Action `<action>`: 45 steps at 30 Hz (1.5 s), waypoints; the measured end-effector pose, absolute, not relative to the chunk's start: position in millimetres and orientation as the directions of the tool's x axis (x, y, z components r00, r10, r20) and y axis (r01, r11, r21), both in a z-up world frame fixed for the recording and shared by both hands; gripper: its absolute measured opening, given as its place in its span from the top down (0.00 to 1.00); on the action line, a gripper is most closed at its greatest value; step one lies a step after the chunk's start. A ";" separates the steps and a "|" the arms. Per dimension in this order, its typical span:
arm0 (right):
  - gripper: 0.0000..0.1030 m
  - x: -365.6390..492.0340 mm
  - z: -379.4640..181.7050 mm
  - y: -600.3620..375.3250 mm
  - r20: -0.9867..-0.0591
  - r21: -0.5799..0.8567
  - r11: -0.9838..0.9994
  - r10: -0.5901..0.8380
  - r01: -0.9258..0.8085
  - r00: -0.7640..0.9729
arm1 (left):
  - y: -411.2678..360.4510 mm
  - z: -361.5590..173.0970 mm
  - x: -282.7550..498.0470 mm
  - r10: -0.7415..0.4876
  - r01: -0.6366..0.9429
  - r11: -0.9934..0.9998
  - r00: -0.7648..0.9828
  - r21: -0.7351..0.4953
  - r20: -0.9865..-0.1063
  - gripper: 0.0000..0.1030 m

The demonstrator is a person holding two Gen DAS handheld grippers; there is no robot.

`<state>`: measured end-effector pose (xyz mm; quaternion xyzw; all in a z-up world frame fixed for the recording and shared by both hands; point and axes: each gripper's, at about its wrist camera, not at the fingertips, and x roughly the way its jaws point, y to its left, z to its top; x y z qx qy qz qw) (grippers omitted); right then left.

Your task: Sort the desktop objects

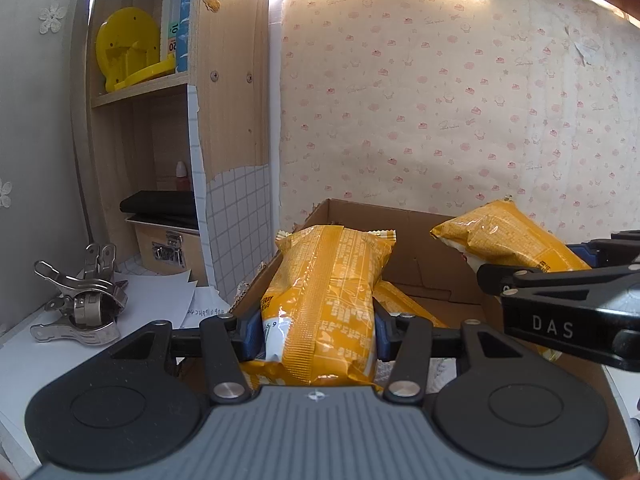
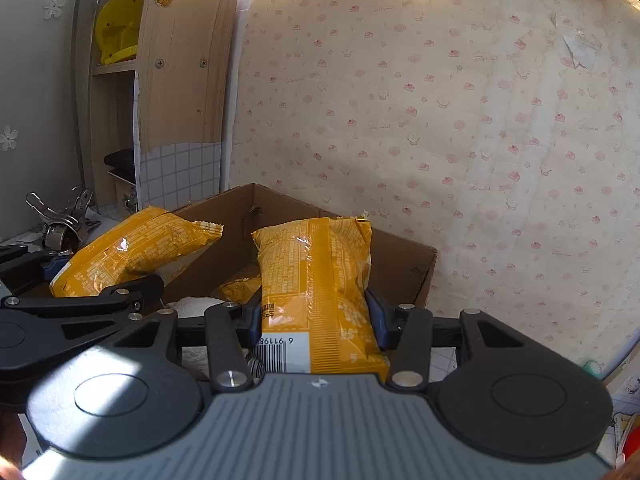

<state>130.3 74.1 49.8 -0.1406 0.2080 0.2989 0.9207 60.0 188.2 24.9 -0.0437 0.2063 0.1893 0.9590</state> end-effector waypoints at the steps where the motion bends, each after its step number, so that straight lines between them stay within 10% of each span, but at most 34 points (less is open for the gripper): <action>1: 0.53 131.9 49.6 74.9 -0.467 -0.136 0.783 0.490 -0.607 0.736 | 188.2 25.1 60.1 0.345 -0.382 0.924 0.843 -0.006 -0.413 0.48; 27: 0.36 123.8 65.9 61.3 -0.410 -0.115 0.796 0.507 -0.595 0.758 | 175.8 39.6 54.4 0.344 -0.377 0.926 0.850 -0.005 -0.398 0.38; 37: 0.30 87.8 84.2 19.3 -0.325 -0.114 0.819 0.504 -0.562 0.800 | 151.6 54.0 37.3 0.303 -0.325 0.946 0.876 0.005 -0.376 0.03; 45: 0.24 52.2 82.2 -45.0 -0.277 -0.077 0.866 0.457 -0.493 0.845 | 131.0 56.5 25.0 0.285 -0.308 0.952 0.876 0.005 -0.388 0.00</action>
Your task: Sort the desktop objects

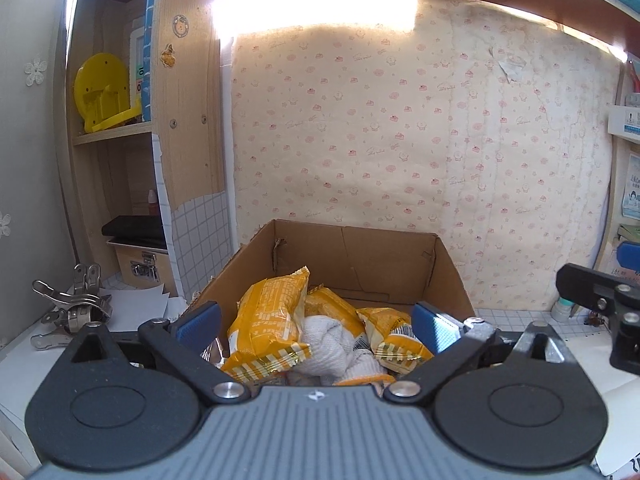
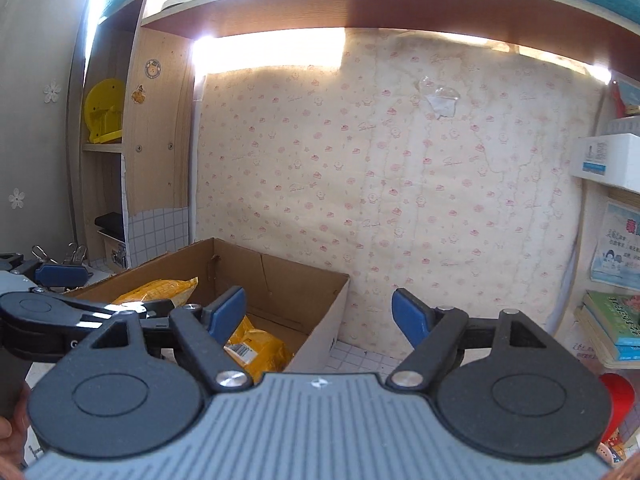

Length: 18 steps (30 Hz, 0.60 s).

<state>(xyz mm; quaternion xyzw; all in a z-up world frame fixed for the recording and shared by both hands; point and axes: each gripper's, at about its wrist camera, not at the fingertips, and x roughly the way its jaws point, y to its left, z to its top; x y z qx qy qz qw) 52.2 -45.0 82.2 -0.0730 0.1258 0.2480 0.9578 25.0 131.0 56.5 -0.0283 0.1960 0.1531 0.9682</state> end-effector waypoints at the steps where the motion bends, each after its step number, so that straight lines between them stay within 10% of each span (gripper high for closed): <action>1: 0.23 48.2 80.6 -52.5 -0.275 -0.071 0.873 0.448 -0.483 0.851 | 129.0 56.5 24.6 0.294 -0.316 0.949 0.871 0.009 -0.394 0.00; 18: 0.22 18.2 72.5 -95.9 -0.273 -0.071 0.889 0.419 -0.453 0.866 | 113.2 68.1 5.4 0.311 -0.326 0.945 0.884 0.018 -0.348 0.00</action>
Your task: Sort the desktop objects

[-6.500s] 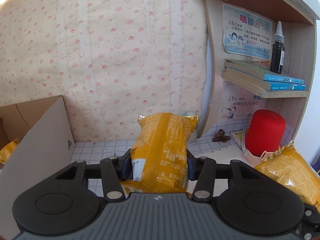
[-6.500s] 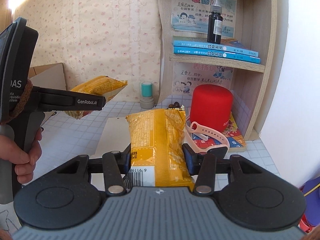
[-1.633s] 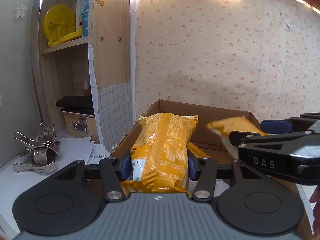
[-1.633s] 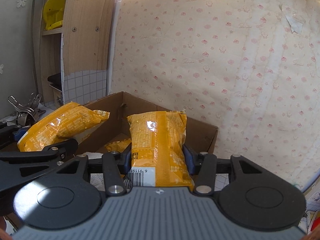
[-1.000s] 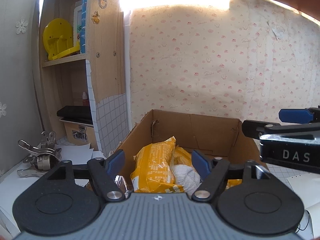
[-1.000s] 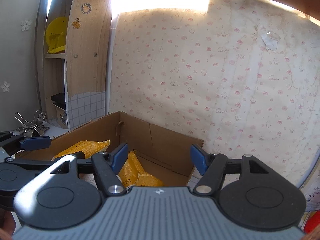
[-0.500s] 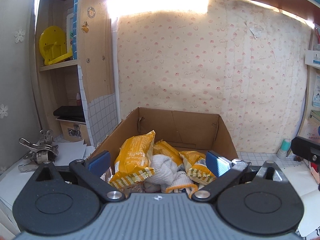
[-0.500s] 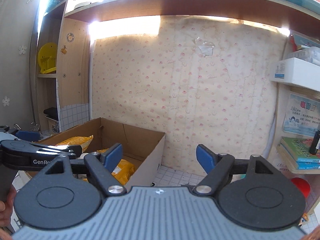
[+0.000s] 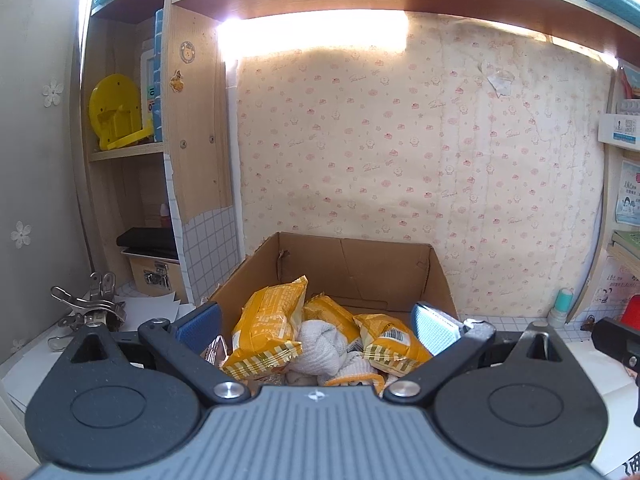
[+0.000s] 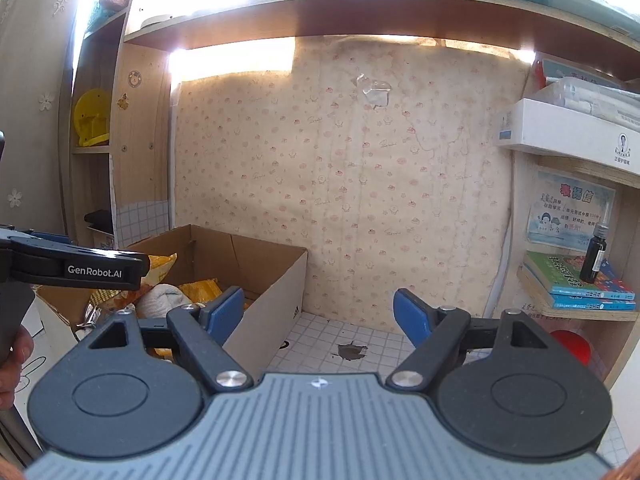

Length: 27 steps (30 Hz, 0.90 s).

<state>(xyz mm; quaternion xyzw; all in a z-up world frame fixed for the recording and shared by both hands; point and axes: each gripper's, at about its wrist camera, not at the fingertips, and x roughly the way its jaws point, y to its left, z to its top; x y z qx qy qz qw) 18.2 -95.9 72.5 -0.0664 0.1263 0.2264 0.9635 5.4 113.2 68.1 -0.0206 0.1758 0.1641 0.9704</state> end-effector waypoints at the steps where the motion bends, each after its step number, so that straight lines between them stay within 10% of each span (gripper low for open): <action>1: 0.22 18.0 72.5 -96.4 -0.274 -0.069 0.889 0.419 -0.452 0.866 | 113.3 69.0 5.1 0.308 -0.324 0.946 0.886 0.011 -0.346 0.00; 27: 0.22 22.7 68.1 -91.3 -0.295 -0.102 0.890 0.399 -0.444 0.868 | 115.5 68.0 12.4 0.364 -0.374 0.926 0.860 0.045 -0.358 0.00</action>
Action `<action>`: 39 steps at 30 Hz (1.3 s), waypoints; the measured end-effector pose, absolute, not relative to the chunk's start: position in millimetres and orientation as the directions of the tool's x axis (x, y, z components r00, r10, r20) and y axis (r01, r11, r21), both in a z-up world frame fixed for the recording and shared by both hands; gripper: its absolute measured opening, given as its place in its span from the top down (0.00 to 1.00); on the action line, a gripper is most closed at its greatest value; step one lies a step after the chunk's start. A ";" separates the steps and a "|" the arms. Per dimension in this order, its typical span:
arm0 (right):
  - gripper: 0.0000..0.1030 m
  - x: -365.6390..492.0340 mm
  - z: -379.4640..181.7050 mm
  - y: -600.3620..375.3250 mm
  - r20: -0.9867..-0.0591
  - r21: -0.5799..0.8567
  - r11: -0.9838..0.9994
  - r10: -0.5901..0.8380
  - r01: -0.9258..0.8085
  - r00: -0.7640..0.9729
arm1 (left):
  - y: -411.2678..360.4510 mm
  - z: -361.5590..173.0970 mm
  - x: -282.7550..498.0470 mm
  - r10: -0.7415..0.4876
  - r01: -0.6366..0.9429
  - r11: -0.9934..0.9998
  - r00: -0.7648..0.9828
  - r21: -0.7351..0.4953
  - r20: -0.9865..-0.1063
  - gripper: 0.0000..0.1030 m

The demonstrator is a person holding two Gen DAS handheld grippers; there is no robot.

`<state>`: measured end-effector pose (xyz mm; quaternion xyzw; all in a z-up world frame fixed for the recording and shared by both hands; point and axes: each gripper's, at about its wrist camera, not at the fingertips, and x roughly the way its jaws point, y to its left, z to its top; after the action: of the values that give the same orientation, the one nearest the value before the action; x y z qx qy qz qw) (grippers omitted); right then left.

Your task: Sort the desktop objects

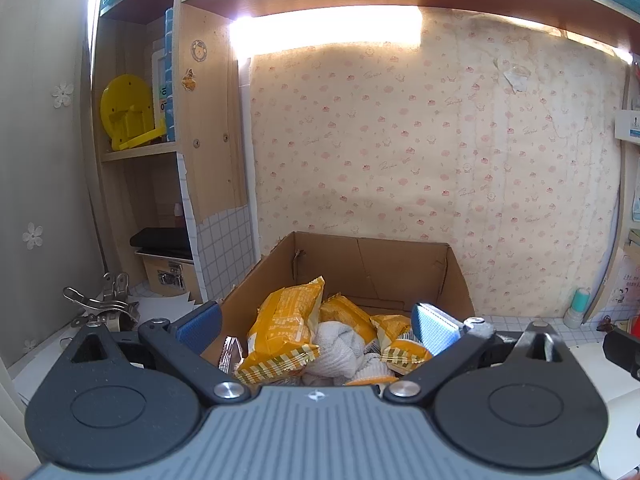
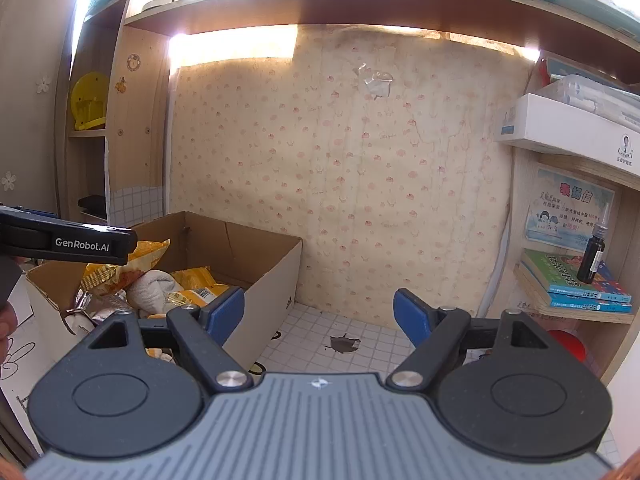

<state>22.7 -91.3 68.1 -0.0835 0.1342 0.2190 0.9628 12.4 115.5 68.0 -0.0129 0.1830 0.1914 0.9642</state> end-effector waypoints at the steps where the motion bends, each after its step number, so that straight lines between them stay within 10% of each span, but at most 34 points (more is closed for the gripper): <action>1: 0.22 22.9 68.1 -91.3 -0.295 -0.104 0.890 0.399 -0.444 0.868 | 115.4 67.9 12.4 0.364 -0.373 0.927 0.860 0.047 -0.358 0.00; 39: 0.21 29.7 62.9 -89.6 -0.319 -0.122 0.887 0.390 -0.446 0.864 | 118.1 65.5 15.5 0.328 -0.342 0.939 0.875 0.024 -0.357 0.00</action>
<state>29.7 -89.6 62.9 -0.0962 0.1443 0.2176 0.9605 15.5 118.1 65.5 -0.0198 0.1811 0.1730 0.9679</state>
